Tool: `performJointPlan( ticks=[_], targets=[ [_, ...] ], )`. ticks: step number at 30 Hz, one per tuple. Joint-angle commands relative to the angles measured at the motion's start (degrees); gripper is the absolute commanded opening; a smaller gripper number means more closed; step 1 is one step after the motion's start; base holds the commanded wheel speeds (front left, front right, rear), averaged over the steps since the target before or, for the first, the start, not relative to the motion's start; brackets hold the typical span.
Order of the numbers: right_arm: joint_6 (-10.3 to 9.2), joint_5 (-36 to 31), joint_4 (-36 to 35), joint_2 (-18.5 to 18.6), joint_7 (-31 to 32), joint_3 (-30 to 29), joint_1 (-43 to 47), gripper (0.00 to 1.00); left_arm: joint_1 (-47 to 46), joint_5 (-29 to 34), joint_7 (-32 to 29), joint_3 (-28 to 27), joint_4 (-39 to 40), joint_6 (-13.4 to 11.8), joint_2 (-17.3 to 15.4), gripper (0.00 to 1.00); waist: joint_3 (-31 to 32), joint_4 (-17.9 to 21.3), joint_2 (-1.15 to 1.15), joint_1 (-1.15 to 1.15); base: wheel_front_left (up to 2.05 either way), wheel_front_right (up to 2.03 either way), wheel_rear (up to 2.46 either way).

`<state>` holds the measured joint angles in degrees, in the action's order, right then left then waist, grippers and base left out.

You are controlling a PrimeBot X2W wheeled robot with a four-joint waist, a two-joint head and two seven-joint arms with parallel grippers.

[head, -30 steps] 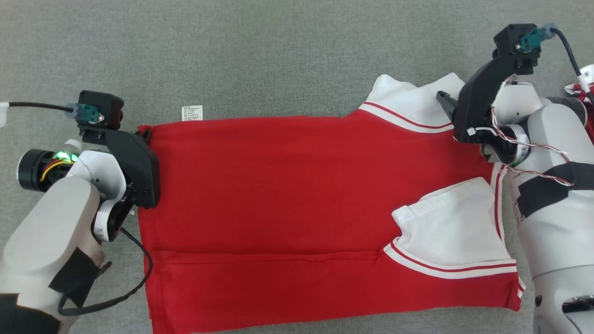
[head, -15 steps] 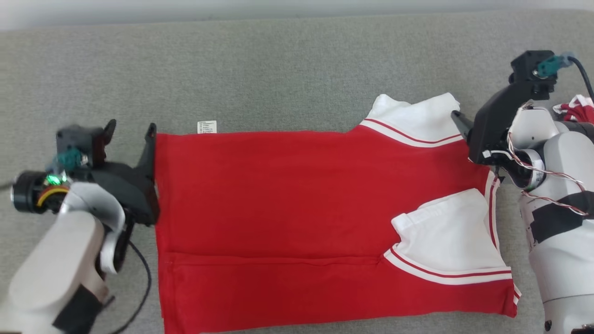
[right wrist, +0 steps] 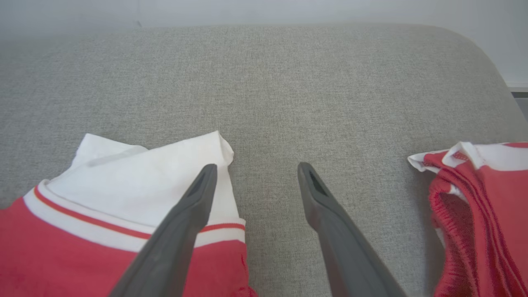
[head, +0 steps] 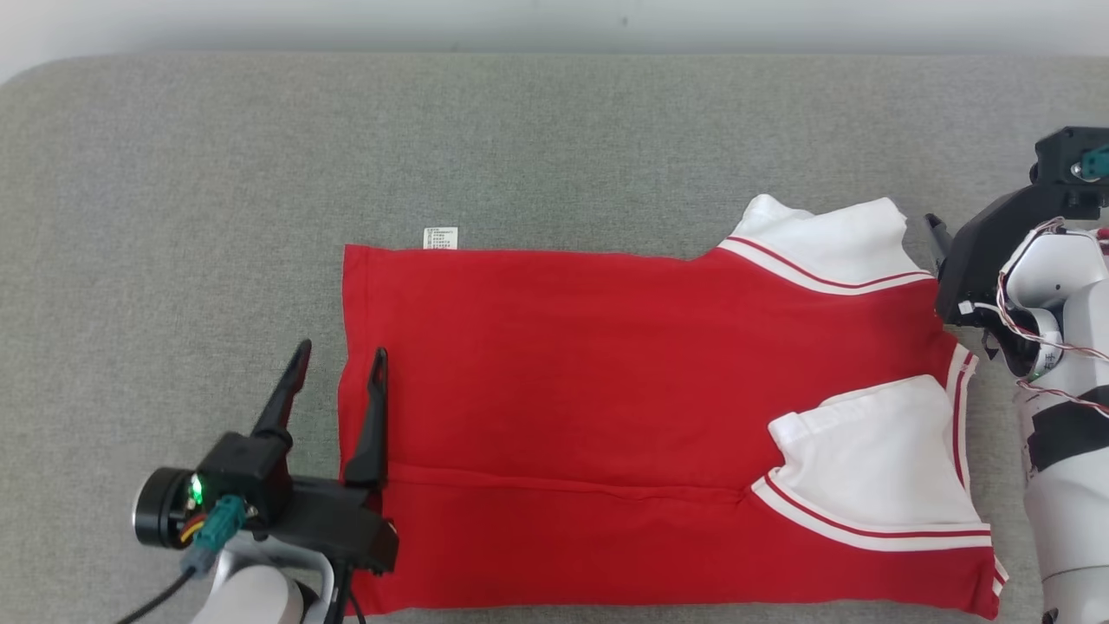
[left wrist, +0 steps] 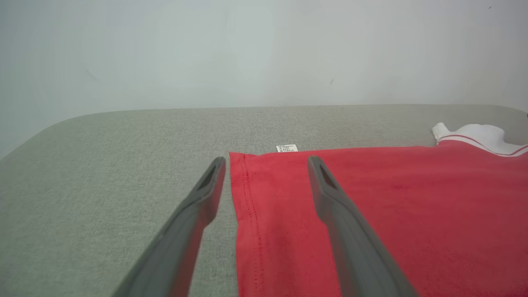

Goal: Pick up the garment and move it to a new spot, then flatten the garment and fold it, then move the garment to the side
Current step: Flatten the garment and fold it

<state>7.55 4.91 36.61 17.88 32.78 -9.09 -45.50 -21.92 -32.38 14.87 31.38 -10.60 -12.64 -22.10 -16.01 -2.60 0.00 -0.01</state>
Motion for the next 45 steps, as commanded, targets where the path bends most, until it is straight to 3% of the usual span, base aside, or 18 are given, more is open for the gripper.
performJointPlan(
  ticks=[1,14,27,29,32,36,38,40,41,42,45],
  targets=[
    [-0.12,-0.67,0.36,-0.81,0.17,-0.04,-0.60,1.00,1.11,0.25,0.30,-0.33,0.35,-0.29,0.03,1.00,-0.51,-0.49,0.00,0.01,0.00,0.00,0.00],
    [-0.12,-3.06,7.26,-1.72,3.69,-3.61,-7.74,1.00,0.98,2.92,0.29,-0.55,2.62,0.41,0.60,1.00,-3.49,-3.98,0.00,0.01,0.00,0.00,0.00],
    [-0.12,-4.60,8.27,-1.77,7.11,-4.38,-9.69,0.97,0.49,3.28,0.29,-0.21,2.86,0.29,0.55,1.00,-4.75,-4.57,0.00,0.01,0.00,0.00,0.00],
    [-0.12,-4.68,7.94,-1.90,6.96,-3.95,-9.79,0.74,0.43,3.37,0.10,-0.12,2.82,0.21,0.33,1.00,-4.91,-4.50,0.00,0.01,0.00,0.00,0.00],
    [-0.12,-4.44,7.60,-2.11,6.52,-3.00,-9.74,0.71,0.33,3.28,-0.11,-0.07,2.93,0.16,0.09,1.00,-5.01,-4.33,0.00,0.01,0.00,0.00,0.00],
    [-0.12,-4.17,7.20,-1.87,6.40,-2.27,-9.76,0.51,-0.04,2.96,-0.42,0.07,3.03,0.27,0.09,1.00,-5.08,-4.17,0.00,0.01,0.00,0.00,0.00],
    [-0.12,-4.11,7.10,-1.74,6.31,-2.23,-9.68,0.49,-0.35,2.91,-0.69,0.35,2.80,0.49,0.09,1.00,-5.11,-4.24,0.00,0.01,0.00,0.00,0.00],
    [-0.12,-4.22,7.05,-1.51,6.53,-2.47,-9.61,0.40,-0.78,2.93,-0.90,0.61,2.55,0.75,0.22,1.00,-5.19,-4.39,0.00,0.01,0.00,0.00,0.00],
    [-0.12,-4.33,7.04,-1.37,6.53,-2.61,-9.61,0.26,-1.00,2.96,-1.09,0.72,2.36,0.90,0.25,1.00,-5.25,-4.47,0.00,0.01,0.00,0.00,0.00],
    [-0.12,-4.49,7.02,-1.27,6.50,-2.73,-9.64,0.00,-1.37,2.95,-1.19,0.78,2.13,0.96,0.22,1.00,-5.32,-4.52,0.00,0.01,0.00,0.00,0.00],
    [-0.12,-4.93,6.68,-1.41,5.95,-3.13,-9.94,0.00,-3.26,2.97,-2.14,0.82,0.96,1.68,-0.26,1.00,-5.67,-4.46,0.00,0.01,0.00,0.00,0.00]
  ],
)
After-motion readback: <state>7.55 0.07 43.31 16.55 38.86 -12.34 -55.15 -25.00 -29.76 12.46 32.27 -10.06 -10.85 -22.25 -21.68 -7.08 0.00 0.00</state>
